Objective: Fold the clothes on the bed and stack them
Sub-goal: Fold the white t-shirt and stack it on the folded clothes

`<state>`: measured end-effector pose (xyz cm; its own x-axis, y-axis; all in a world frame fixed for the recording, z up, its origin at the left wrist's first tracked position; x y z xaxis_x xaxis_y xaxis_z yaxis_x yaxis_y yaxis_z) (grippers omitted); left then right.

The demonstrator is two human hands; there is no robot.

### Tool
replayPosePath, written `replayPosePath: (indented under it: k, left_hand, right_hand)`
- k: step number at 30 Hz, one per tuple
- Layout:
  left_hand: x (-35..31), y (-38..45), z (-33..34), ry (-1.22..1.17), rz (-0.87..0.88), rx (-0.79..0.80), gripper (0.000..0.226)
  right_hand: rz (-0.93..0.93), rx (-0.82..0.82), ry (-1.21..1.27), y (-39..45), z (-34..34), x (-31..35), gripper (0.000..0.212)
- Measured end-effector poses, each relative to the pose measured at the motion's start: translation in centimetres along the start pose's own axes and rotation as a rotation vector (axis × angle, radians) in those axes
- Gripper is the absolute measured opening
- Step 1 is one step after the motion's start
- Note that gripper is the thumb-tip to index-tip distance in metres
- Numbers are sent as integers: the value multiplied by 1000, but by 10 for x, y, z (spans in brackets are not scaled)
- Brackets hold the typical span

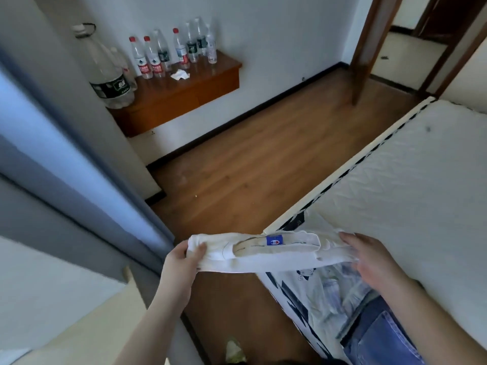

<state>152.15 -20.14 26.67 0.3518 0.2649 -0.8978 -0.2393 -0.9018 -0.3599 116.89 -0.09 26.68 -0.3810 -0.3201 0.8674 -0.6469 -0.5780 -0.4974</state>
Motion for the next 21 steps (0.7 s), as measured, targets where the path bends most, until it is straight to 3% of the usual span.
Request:
replayPosePath:
  k: [7,11,21]
  left_hand:
    - [-57,99,2,167,60,136,13]
    - [-92,149,39,137,64,218,2]
    - [-149,246,130,158,-39,455,13]
  right_hand:
    - [43,-186,78,21,18,5,13]
    - [8,-295,153,38,15,20,11]
    - [30,-486,298,96,2,48,10]
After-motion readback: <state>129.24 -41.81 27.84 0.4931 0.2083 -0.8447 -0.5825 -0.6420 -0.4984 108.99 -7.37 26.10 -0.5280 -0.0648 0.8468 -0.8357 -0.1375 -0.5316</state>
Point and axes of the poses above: each hand's wrist, its own y-axis towards the middle knuckle, its own z-axis out of the palm, x = y × z, the point moved 5 cm from there along y, towards the middle knuckle, and after that the axes turned 7 degrees about y, right-handed, at the moved point
